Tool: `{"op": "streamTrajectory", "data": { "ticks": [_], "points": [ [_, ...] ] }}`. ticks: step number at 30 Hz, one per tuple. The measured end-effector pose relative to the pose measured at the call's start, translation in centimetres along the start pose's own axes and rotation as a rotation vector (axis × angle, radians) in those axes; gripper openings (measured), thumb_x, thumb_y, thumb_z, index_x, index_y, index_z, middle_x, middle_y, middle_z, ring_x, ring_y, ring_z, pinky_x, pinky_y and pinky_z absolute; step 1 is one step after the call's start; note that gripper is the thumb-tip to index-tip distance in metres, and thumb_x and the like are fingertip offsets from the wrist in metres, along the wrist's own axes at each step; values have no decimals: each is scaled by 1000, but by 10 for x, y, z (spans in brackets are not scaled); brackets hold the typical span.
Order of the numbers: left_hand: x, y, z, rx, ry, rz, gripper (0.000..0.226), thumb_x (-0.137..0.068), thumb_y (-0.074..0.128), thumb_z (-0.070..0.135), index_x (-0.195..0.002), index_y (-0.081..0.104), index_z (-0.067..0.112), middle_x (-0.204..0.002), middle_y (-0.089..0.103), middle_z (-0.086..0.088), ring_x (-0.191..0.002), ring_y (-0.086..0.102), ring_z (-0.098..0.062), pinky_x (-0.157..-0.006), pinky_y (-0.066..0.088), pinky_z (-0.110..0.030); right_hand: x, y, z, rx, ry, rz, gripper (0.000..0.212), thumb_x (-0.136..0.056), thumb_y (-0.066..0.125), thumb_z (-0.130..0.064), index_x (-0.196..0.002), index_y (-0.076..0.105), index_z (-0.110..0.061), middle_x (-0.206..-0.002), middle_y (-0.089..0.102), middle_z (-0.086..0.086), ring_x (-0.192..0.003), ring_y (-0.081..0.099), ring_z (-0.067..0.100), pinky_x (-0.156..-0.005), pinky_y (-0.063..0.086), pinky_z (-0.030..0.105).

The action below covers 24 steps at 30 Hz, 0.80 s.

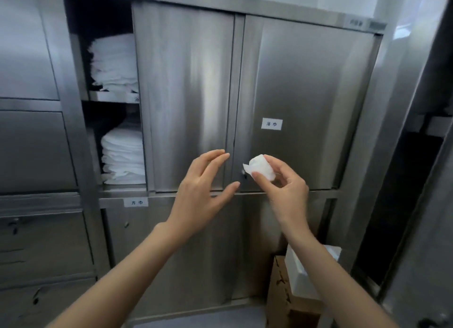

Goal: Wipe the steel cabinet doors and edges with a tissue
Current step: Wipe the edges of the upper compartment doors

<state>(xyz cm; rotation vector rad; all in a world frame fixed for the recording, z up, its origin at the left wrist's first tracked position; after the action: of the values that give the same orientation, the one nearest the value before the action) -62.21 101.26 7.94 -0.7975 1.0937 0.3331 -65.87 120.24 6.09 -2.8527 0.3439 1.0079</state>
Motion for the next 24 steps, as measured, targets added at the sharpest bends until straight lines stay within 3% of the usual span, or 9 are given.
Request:
{"op": "streamTrajectory", "data": {
  "ticks": [3,7,12,15,19,24],
  "points": [
    [-63,0,-50,-115,47,72,54,-94,50,41,-135,55,8,-137,54,-6,-128,46,-16,-110,29,-14,-65,24,-2,57,-96,110,38,-83,80,-20,-120,71,-23,-111,70,-16,-102,65,3,-89,53,19],
    [-147,14,-98,-218,133,130,52,-93,45,35,-131,57,2,-137,54,-13,-126,48,-26,-108,40,-36,-150,44,-16,126,-223,240,38,-83,80,-22,-120,72,-25,-106,70,-15,-94,64,4,-90,53,26],
    [-243,38,-142,-359,178,177,50,-91,41,33,-124,60,0,-132,57,-19,-118,55,-37,-102,44,-44,-248,73,-40,276,-438,288,35,-86,77,-25,-121,71,-23,-113,70,-8,-97,64,7,-90,53,34],
    [-299,57,-163,-409,211,186,52,-89,40,31,-121,62,-2,-131,59,-22,-119,56,-40,-100,48,-51,-296,95,-51,479,-589,292,35,-88,75,-26,-123,70,-19,-114,70,-2,-98,66,18,-83,53,36],
    [-365,80,-186,-483,227,201,55,-86,37,31,-120,63,-3,-129,60,-23,-119,57,-41,-100,47,-54,-353,120,-54,633,-739,287,34,-89,74,-28,-122,69,-19,-111,71,-1,-87,68,22,-69,48,28],
    [-429,102,-219,-582,189,205,53,-87,37,29,-123,60,-1,-132,57,-22,-124,53,-41,-104,45,-54,-434,131,-56,606,-757,336,34,-91,72,-25,-124,68,-19,-110,68,0,-81,66,21,-65,37,24]
  ]
}}
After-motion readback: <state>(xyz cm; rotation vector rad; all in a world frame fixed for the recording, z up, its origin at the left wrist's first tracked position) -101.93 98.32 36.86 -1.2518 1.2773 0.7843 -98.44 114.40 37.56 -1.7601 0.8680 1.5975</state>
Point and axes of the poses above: each hand's wrist, its own x-axis away from the middle knuckle, its own y-axis out of the palm, z = x × y, the point moved 10 cm from there along -x, towards the middle knuckle
